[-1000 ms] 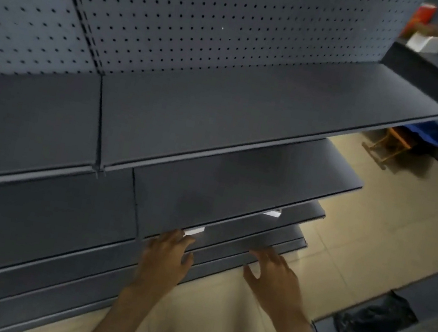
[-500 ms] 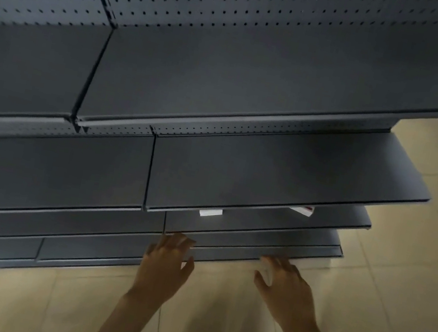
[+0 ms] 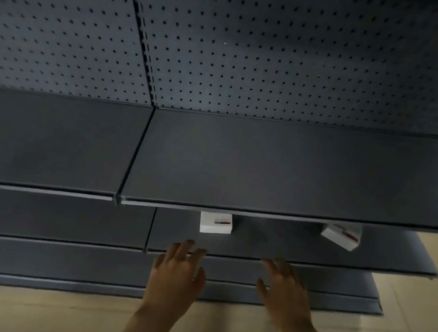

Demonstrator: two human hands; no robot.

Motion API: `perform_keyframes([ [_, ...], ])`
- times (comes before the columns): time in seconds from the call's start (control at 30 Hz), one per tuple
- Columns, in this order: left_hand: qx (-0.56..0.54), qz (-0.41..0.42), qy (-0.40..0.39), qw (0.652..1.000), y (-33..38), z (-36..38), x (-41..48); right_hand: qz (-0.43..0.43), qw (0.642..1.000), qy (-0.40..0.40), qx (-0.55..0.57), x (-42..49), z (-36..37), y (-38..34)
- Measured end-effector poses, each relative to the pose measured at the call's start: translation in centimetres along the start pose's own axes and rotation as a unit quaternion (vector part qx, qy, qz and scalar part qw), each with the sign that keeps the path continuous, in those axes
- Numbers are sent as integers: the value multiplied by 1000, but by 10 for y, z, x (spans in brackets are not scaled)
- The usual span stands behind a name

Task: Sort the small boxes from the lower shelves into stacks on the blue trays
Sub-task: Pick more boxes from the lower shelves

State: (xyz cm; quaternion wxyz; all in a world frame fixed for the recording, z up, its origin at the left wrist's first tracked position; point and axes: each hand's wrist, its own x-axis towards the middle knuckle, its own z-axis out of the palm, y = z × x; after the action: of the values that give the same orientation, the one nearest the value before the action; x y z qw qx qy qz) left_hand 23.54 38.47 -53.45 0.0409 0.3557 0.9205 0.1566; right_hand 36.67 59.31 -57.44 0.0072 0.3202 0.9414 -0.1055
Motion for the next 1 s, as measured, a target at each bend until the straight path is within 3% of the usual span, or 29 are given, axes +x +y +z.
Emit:
perform_keyframes([
  [0.23, 6, 20, 105, 994, -28, 114, 54, 29, 998, 52, -20, 40, 111, 18],
  [0.43, 23, -6, 194, 981, -30, 165, 110, -2, 976, 215, -10, 41, 154, 26],
  [0.63, 12, -59, 223, 973, -16, 183, 141, -17, 967, 255, -22, 47, 177, 34],
  [1.0, 6, -86, 180, 980, -26, 152, 126, -2, 963, 267, -15, 49, 171, 30],
])
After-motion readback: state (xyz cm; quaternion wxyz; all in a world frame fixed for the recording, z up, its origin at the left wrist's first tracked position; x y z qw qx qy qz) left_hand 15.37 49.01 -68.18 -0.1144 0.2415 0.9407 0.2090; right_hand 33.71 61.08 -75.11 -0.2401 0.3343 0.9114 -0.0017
